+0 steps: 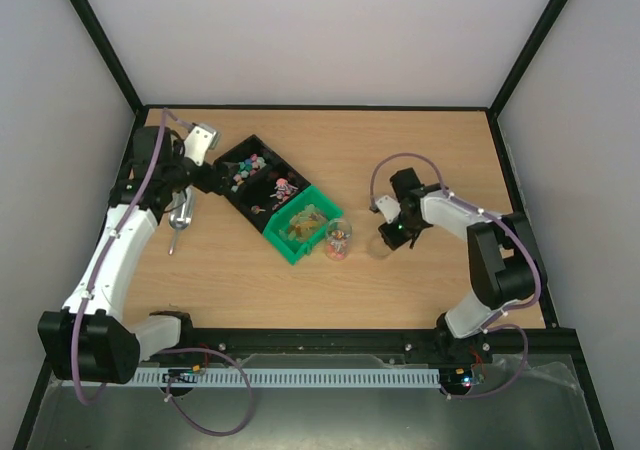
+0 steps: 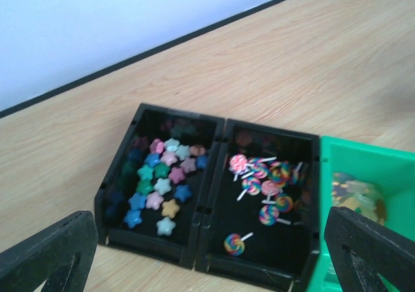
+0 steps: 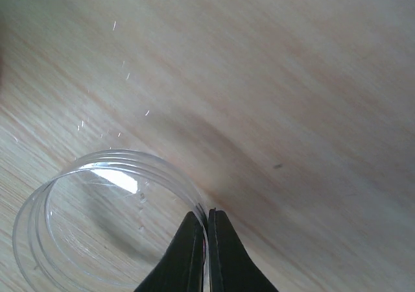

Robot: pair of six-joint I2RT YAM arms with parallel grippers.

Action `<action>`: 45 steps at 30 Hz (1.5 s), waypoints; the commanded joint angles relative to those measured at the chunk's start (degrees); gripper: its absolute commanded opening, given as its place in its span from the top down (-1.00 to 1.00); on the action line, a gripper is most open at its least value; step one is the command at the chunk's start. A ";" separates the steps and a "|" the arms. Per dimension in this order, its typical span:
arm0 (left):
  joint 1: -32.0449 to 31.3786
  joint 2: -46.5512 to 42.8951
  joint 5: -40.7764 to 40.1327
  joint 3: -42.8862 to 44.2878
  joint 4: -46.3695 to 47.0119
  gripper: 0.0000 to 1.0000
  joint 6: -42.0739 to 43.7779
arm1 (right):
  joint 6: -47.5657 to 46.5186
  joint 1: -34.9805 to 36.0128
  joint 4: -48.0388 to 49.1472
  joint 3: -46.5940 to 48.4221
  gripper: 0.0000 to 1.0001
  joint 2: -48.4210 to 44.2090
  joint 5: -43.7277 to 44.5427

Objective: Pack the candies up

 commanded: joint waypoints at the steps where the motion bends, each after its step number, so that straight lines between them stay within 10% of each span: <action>1: -0.80 0.07 8.27 3.76 -0.98 -0.99 0.01 | 0.56 -6.86 -3.79 7.14 0.97 -3.21 -10.11; 11: -6.40 -2.13 19.33 9.44 7.81 -0.99 -9.74 | 7.11 -13.31 -15.07 34.66 0.97 -1.97 -50.24; 17: -10.68 -1.52 24.97 9.09 19.01 -0.99 -22.75 | 44.40 -13.05 17.87 30.00 0.97 -5.57 -70.21; 20: -15.65 -1.09 24.01 11.12 19.28 -0.99 -20.53 | 69.06 -12.32 48.34 21.67 0.97 -9.41 -71.01; 24: -19.37 0.14 20.61 12.65 19.76 -0.99 -16.02 | 80.72 -9.47 62.31 17.61 0.97 -11.78 -69.67; 31: -32.59 -0.77 12.33 13.86 18.95 -0.99 3.51 | 89.12 -4.25 70.90 15.25 0.97 -12.71 -67.04; 45: -43.79 -2.89 2.15 9.31 25.88 -0.99 13.12 | 94.24 4.03 80.07 13.19 0.97 -16.32 -68.40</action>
